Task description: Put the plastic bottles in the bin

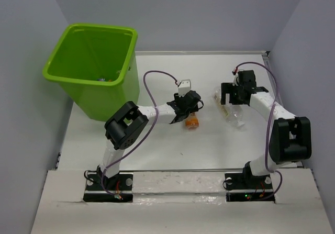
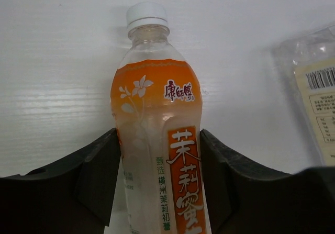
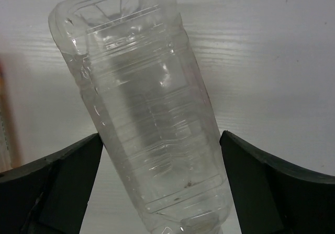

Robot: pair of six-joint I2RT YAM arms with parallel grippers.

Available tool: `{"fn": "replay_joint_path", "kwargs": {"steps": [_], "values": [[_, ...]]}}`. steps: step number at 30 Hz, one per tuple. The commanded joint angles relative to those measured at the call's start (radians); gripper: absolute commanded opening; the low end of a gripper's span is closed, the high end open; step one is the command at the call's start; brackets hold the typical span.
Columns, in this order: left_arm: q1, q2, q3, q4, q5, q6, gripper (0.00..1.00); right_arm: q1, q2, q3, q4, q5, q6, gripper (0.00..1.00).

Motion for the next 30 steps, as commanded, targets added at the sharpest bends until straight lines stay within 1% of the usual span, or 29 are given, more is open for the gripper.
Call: {"fn": "replay_joint_path", "kwargs": {"steps": [1,2,3,5,6,8,9,11,12,14,15,16,17,18,19,20,22,23,24,25,26,27,28,30], "values": [[0.000,-0.105,-0.070,0.017,0.020,0.047,0.50,0.065,0.105,0.047,-0.026,0.106,-0.019,0.99],[-0.002,-0.121,-0.079,0.020,0.020,0.047,0.50,0.074,0.106,0.047,-0.026,0.106,-0.019,1.00],[-0.002,-0.138,-0.085,0.022,0.040,0.059,0.47,0.084,0.125,0.056,-0.027,0.140,-0.015,1.00],[-0.012,-0.190,-0.107,0.022,0.051,0.068,0.41,0.109,0.133,0.059,-0.026,0.155,-0.011,1.00],[-0.014,-0.208,-0.111,0.022,0.056,0.074,0.36,0.109,0.133,0.061,-0.024,0.184,-0.001,1.00],[-0.023,-0.260,-0.122,0.019,0.056,0.083,0.29,0.120,0.127,0.061,-0.024,0.204,0.004,0.99],[-0.032,-0.277,-0.124,0.014,0.050,0.094,0.23,0.120,0.115,0.055,-0.023,0.215,0.007,0.99],[-0.038,-0.326,-0.119,-0.005,0.048,0.096,0.20,0.120,0.103,0.049,-0.011,0.226,0.016,0.95],[-0.041,-0.343,-0.116,-0.013,0.048,0.096,0.19,0.120,0.100,0.044,-0.007,0.221,0.015,0.92],[-0.049,-0.401,-0.099,-0.038,0.056,0.100,0.18,0.120,0.101,0.041,-0.003,0.227,0.027,0.80],[-0.052,-0.426,-0.090,-0.047,0.056,0.103,0.18,0.120,0.098,0.038,-0.001,0.235,0.044,0.73],[-0.060,-0.449,-0.081,-0.053,0.054,0.110,0.18,0.120,0.089,0.033,0.003,0.241,0.053,0.64],[-0.061,-0.502,-0.055,-0.061,0.054,0.128,0.18,0.120,0.060,0.024,0.014,0.247,0.065,0.52],[-0.063,-0.530,-0.020,-0.065,0.059,0.139,0.18,0.120,0.038,0.020,0.017,0.250,0.082,0.48],[-0.063,-0.556,0.000,-0.076,0.060,0.149,0.18,0.120,0.015,0.015,0.020,0.249,0.090,0.46],[-0.063,-0.605,0.025,-0.084,0.065,0.175,0.18,0.129,-0.044,0.004,0.025,0.247,0.097,0.43],[-0.061,-0.648,0.082,-0.105,0.073,0.202,0.18,0.129,-0.113,-0.010,0.031,0.228,0.119,0.38],[-0.055,-0.679,0.146,-0.139,0.076,0.212,0.18,0.140,-0.149,-0.017,0.036,0.223,0.127,0.34],[-0.049,-0.692,0.181,-0.163,0.077,0.237,0.19,0.140,-0.222,-0.031,0.037,0.200,0.137,0.33],[-0.042,-0.699,0.262,-0.226,0.076,0.246,0.19,0.153,-0.257,-0.036,0.039,0.189,0.143,0.32],[-0.019,-0.716,0.301,-0.248,0.068,0.267,0.19,0.173,-0.328,-0.040,0.046,0.181,0.153,0.32],[-0.005,-0.733,0.368,-0.284,0.057,0.281,0.20,0.183,-0.363,-0.049,0.052,0.160,0.169,0.31],[0.011,-0.741,0.398,-0.300,0.039,0.291,0.20,0.193,-0.396,-0.051,0.052,0.146,0.180,0.31],[0.084,-0.753,0.476,-0.324,0.004,0.320,0.20,0.235,-0.478,-0.051,0.063,0.106,0.208,0.31]]}}
